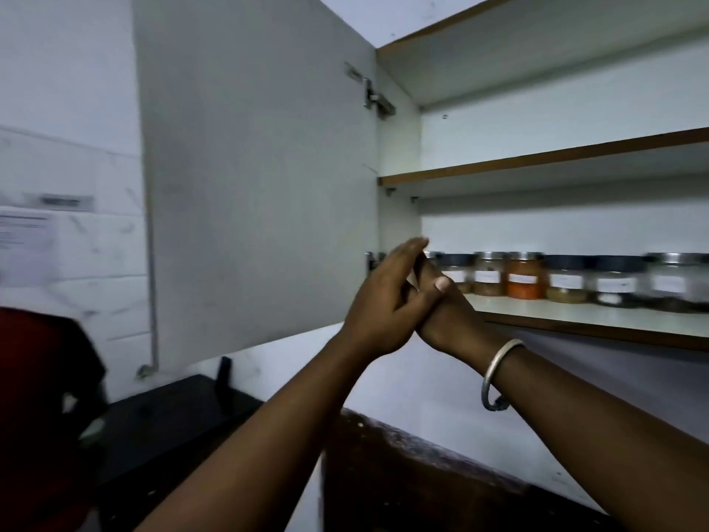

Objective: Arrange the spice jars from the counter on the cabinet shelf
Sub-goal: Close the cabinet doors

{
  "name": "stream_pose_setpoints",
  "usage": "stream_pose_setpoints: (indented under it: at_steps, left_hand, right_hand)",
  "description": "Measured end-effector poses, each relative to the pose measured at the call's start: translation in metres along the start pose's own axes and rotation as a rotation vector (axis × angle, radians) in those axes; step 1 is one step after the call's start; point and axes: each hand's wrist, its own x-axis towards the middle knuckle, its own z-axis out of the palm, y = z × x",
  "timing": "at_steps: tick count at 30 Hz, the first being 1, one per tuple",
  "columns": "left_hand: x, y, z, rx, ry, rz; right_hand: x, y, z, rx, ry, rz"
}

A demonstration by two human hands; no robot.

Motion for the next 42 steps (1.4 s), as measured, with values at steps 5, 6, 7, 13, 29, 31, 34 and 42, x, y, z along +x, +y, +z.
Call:
stream_pose_setpoints:
  at_steps: [5, 6, 7, 13, 29, 31, 34, 42]
  left_hand:
    - [-0.025, -0.006, -0.114, 0.273, 0.193, 0.071]
    - [-0.031, -0.008, -0.133, 0.34, 0.22, 0.076]
    - [-0.038, -0.01, -0.15, 0.412, 0.243, 0.074]
    - [-0.073, -0.03, -0.235, 0.627, 0.41, -0.052]
    - [-0.077, -0.041, -0.209, -0.484, 0.443, -0.437]
    - [-0.075, -0.031, -0.186, -0.528, 0.439, -0.34]
    - [-0.071, -0.01, -0.141, -0.595, 0.421, -0.193]
    - [-0.038, 0.036, 0.011, -0.405, 0.268, 0.258]
  right_hand:
    - [0.043, -0.09, 0.049, 0.046, 0.041, -0.248]
    - [0.05, -0.105, 0.059, 0.02, 0.053, -0.294]
    - [0.054, -0.119, 0.068, 0.016, 0.058, -0.322]
    - [0.072, -0.188, 0.12, 0.106, 0.093, -0.393]
    - [0.058, -0.182, 0.155, 0.221, 0.245, -0.336]
    - [0.044, -0.171, 0.137, 0.299, 0.326, -0.358]
    - [0.022, -0.147, 0.101, 0.422, 0.354, -0.393]
    - [-0.049, -0.046, -0.027, 0.528, 0.354, -0.205]
